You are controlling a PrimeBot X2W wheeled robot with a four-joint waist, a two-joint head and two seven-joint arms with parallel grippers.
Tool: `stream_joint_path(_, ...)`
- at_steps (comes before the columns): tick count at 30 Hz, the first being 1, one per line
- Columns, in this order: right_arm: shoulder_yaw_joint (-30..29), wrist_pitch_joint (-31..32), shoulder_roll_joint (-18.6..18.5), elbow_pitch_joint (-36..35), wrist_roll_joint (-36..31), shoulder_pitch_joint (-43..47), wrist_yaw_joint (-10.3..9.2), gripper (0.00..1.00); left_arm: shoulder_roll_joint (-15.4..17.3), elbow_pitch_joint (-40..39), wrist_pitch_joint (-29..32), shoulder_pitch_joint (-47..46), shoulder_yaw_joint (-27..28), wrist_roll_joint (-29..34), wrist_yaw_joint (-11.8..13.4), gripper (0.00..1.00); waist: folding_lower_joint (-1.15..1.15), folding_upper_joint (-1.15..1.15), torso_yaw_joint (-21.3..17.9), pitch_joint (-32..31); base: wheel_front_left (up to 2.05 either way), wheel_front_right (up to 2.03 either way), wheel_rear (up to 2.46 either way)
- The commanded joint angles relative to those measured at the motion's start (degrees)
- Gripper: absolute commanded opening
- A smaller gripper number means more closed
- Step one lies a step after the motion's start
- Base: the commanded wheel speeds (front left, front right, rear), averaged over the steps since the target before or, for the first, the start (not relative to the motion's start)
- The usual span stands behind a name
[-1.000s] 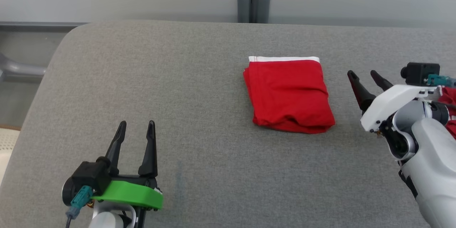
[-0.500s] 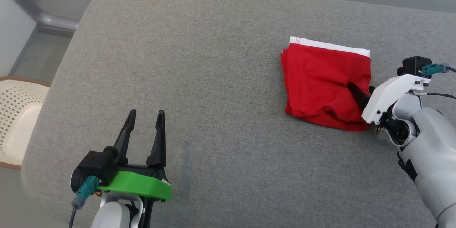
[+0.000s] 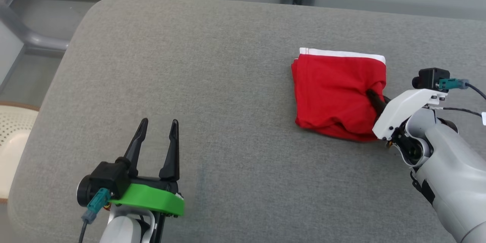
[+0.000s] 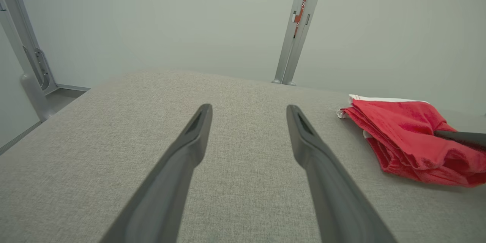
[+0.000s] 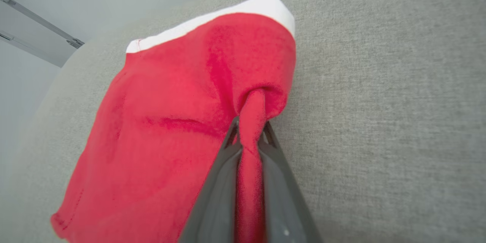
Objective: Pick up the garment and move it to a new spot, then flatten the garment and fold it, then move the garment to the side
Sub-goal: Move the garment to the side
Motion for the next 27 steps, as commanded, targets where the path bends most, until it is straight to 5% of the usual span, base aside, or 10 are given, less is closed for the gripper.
stream_joint_path(1,0.6,-1.0,-0.6,-0.7,0.8,1.1,0.01,0.00,0.1,-0.2,-0.1,0.6,-0.3,0.8,-0.1,1.00,0.00,0.00,-4.2,-3.2,0.00,0.00,0.00)
stream_joint_path(16,7.4,-5.9,-4.4,-8.4,3.5,6.7,0.01,0.00,0.7,0.3,-0.1,0.9,-4.3,0.9,-0.4,1.00,0.00,0.00,-26.5,-7.3,0.00,0.00,0.00)
stream_joint_path(27,8.7,-7.6,-4.5,-11.7,4.4,8.1,0.01,0.00,2.0,1.0,-0.1,-1.4,-6.5,0.4,-0.5,1.00,0.00,0.00,-35.3,-5.4,0.00,0.00,0.00)
